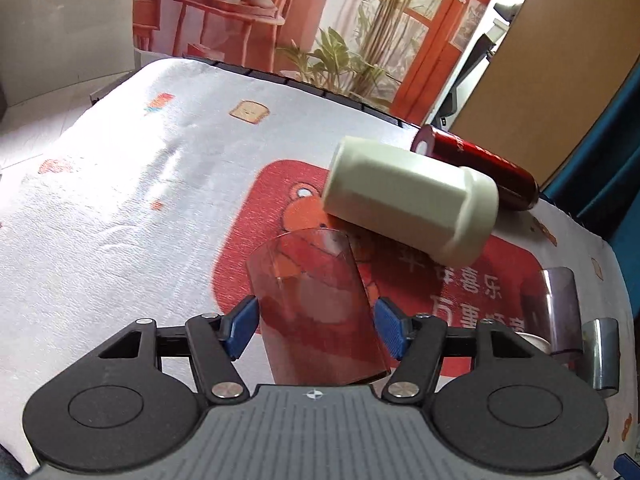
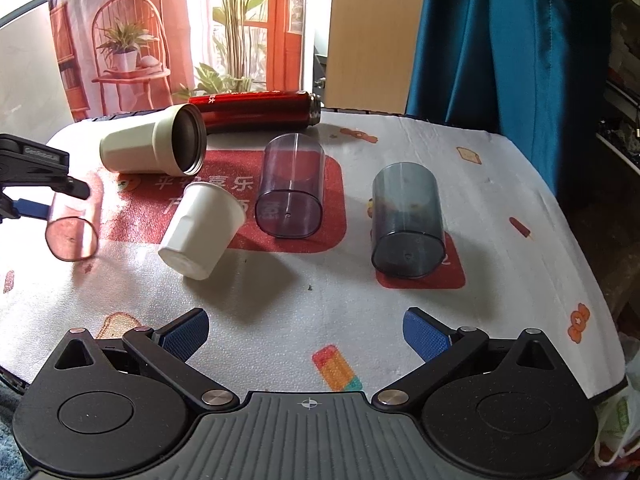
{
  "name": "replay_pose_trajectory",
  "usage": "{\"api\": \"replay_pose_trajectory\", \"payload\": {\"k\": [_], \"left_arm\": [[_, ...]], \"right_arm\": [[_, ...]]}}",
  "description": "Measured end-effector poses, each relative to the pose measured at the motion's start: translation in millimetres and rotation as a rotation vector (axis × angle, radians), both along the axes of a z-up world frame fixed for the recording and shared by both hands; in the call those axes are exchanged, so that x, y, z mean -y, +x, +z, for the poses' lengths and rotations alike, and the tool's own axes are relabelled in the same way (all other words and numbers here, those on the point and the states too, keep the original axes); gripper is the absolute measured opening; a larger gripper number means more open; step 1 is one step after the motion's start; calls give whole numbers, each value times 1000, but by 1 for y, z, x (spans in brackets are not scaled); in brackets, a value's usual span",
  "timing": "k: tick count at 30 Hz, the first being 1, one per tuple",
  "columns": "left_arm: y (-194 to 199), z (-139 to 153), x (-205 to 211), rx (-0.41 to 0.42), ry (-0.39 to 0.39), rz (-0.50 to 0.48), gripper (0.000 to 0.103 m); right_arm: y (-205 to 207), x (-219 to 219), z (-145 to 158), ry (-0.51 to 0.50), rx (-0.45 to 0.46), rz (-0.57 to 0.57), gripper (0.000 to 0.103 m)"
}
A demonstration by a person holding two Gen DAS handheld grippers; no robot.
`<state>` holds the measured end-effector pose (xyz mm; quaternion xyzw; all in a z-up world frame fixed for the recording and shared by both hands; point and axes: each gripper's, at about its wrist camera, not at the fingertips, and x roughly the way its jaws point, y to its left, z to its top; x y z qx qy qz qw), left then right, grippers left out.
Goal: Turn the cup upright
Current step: 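Close the left gripper around the pink cup's body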
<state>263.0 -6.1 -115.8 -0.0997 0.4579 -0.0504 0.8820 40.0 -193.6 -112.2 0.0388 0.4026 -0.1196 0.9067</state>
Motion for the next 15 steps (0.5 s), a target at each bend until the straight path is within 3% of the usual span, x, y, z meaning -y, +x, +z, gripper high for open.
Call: {"api": "replay_pose_trajectory", "payload": {"k": [6, 11, 15], "left_arm": [[2, 2, -16, 7, -5, -35, 66], [-1, -9, -14, -29, -68, -69, 66], [-13, -9, -2, -10, -10, -127, 66]], "right_arm": [[2, -8, 0, -6, -9, 17, 103], [1, -15, 3, -13, -7, 29, 103], [-3, -18, 6, -18, 0, 31, 103]]}}
